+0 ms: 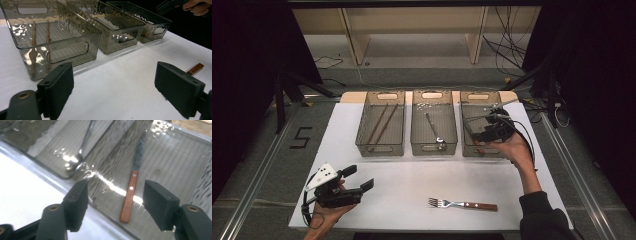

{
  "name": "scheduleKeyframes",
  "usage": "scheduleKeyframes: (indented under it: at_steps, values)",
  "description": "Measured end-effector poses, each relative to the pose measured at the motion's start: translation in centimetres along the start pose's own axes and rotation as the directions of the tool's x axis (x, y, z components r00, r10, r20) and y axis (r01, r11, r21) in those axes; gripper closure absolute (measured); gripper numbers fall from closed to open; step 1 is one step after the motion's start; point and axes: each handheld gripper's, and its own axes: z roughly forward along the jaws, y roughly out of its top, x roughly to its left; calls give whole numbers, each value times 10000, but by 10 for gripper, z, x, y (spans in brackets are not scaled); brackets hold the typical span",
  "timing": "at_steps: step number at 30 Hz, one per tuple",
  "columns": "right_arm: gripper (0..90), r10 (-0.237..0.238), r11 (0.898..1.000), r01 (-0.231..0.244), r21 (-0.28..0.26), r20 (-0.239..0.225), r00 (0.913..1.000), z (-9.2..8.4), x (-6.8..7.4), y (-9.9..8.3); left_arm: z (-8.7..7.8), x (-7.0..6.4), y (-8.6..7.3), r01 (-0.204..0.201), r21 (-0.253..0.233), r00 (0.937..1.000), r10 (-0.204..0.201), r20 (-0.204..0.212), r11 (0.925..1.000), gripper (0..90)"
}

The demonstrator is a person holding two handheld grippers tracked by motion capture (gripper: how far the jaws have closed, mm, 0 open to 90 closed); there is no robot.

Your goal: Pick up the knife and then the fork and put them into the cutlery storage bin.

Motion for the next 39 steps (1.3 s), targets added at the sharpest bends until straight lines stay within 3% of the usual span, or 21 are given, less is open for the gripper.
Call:
scheduleKeyframes:
  at_steps: [7,15,21,30,35,39]
  values:
    - [305,-407,9983,384,-434,-531,9978,-12,13,-8,0,0,0,34,-13,10000,-34,-8,10000,152]
    - [266,-1335,9854,1235,-1169,-825,9876,-28,40,-19,0,0,0,82,-30,10000,-82,27,10000,152]
    - [259,-1857,9780,1726,-1174,-1123,9762,-31,56,-32,1,0,0,128,-16,9999,-128,44,9999,152]
    - [247,-2194,9741,2076,-892,-1525,9636,-30,71,-49,1,0,0,130,-19,9999,-130,90,9999,152]
    - [246,-2480,9684,2392,-711,-1712,9535,-29,80,-58,1,0,0,190,10,9997,-190,160,9998,152]
    - [242,-2830,9590,2799,-438,-1906,9400,-27,87,-64,1,0,0,187,23,9997,-187,151,9998,152]
